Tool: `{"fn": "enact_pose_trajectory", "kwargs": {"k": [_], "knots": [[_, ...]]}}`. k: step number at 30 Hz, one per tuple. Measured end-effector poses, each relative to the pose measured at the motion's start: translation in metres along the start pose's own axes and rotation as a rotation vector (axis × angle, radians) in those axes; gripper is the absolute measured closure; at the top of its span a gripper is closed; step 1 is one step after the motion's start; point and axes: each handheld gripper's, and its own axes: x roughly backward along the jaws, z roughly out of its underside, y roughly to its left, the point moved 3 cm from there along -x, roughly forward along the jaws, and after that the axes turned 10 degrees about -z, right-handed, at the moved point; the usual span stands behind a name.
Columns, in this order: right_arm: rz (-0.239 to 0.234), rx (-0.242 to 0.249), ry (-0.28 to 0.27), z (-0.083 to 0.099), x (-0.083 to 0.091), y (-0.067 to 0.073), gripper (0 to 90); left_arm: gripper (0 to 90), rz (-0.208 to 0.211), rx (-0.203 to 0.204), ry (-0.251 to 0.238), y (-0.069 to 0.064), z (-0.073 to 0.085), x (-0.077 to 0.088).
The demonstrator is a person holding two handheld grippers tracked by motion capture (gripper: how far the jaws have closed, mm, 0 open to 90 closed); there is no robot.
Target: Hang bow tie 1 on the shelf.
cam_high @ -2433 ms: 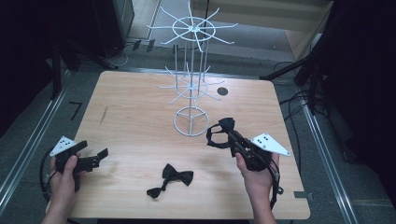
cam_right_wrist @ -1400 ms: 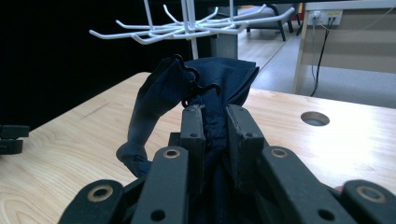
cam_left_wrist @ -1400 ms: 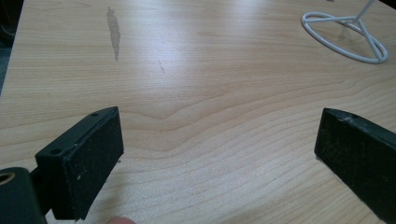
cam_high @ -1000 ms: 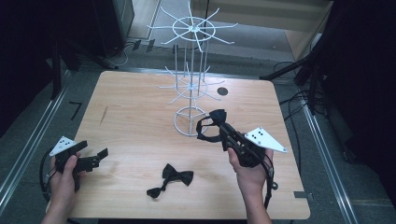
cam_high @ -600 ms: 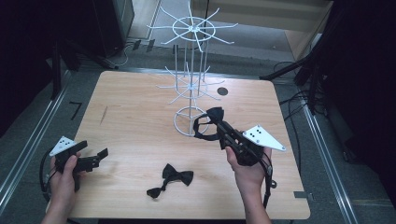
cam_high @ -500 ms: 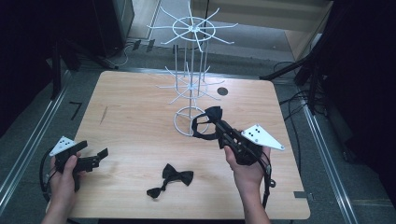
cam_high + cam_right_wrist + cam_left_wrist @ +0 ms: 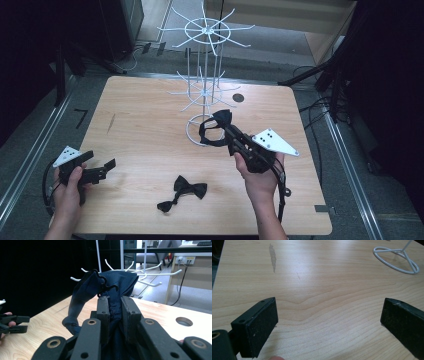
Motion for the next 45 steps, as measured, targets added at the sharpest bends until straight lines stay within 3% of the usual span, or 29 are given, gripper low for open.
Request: {"fn": "enact_pose_trajectory", "kwargs": {"k": [17, 45], "knots": [[-0.012, 0.007, -0.01, -0.01, -0.012, 0.004, 78.7, 1.6, 0.001, 0.0, -0.001, 0.0, 0.0, 0.0], [0.019, -0.011, 0.007, -0.011, -0.039, -0.009, 78.7, 1.6, 0.004, 0.001, 0.0, 0.0, 0.0, 0.0]]}}
